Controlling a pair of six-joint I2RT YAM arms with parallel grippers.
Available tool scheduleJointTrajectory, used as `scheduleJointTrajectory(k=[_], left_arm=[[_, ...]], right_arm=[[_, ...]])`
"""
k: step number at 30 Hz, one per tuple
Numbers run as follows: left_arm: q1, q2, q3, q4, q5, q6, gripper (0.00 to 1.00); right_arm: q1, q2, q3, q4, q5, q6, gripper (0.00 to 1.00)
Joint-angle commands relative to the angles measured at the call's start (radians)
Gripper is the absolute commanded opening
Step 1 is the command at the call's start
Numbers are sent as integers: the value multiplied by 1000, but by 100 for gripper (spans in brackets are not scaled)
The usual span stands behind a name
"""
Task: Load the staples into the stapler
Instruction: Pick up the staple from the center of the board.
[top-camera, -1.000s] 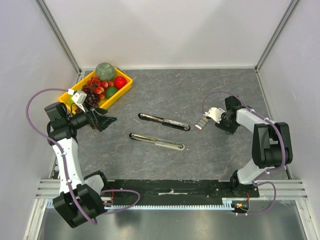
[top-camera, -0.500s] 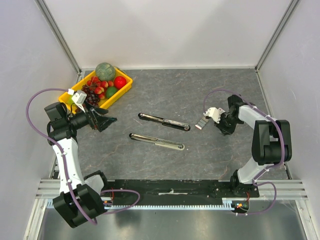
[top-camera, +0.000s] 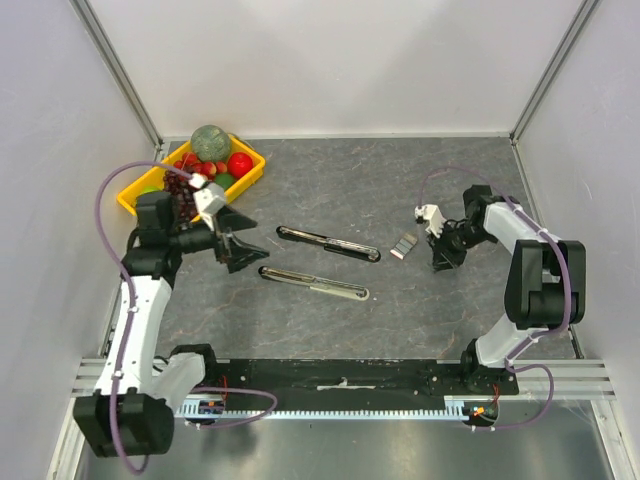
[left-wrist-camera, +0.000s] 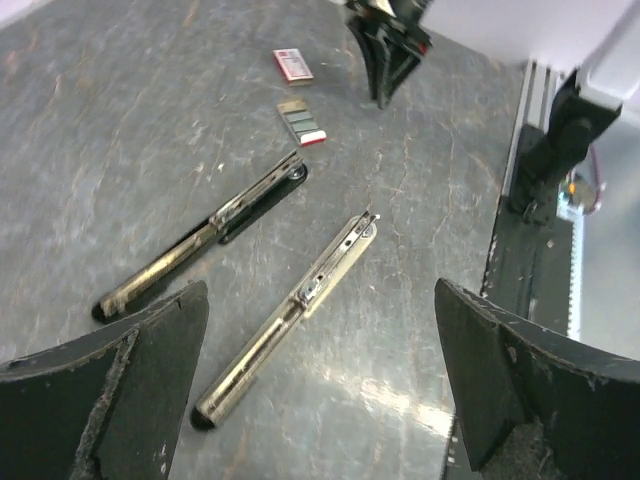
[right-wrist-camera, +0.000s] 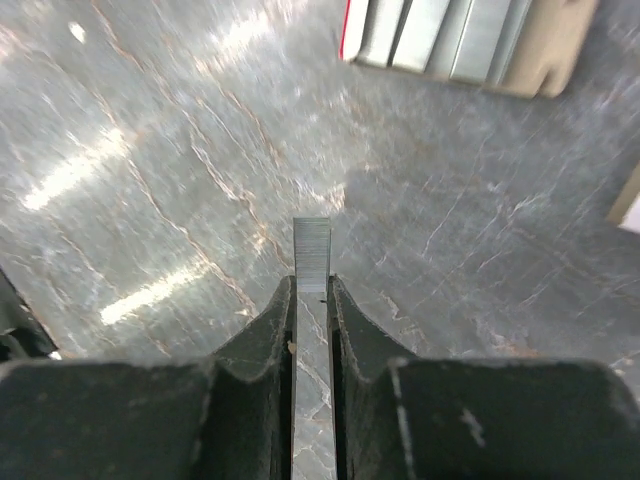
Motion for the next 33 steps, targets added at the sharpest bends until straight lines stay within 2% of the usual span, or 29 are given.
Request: scheduleJointTrajectory(k=[1, 4, 5, 6, 7, 8, 14, 21, 26, 33], left_arm=[[-217, 27, 71, 92, -190, 215, 100], [-379, 90, 103, 137, -344, 330, 100], [-478, 135, 114, 137, -454, 367, 100], [-529, 159, 121, 140, -508, 408, 100], [-578, 186, 131, 148, -621, 472, 100], [-669, 208, 129, 201, -674, 491, 100], [-951, 430, 131, 407, -1039, 720, 100], [-1082, 650, 302, 427, -1144, 816, 100], [-1119, 734, 388, 430, -1170, 792, 98], [-1160, 777, 421, 361, -1164, 820, 86]], right_arm=[[-15, -6, 123, -141, -232, 41, 20], [-13, 16, 215, -241, -329, 60, 20], [-13, 30, 264, -289, -353, 64, 19], [-13, 39, 287, -313, -373, 64, 20], [-13, 45, 328, -334, -415, 65, 20], [-12, 60, 345, -371, -435, 64, 19], [22, 141, 405, -475, -515, 2, 20], [114, 159, 384, -488, -513, -28, 20], [143, 172, 378, -492, -510, -22, 20], [150, 211, 399, -557, -538, -78, 20]])
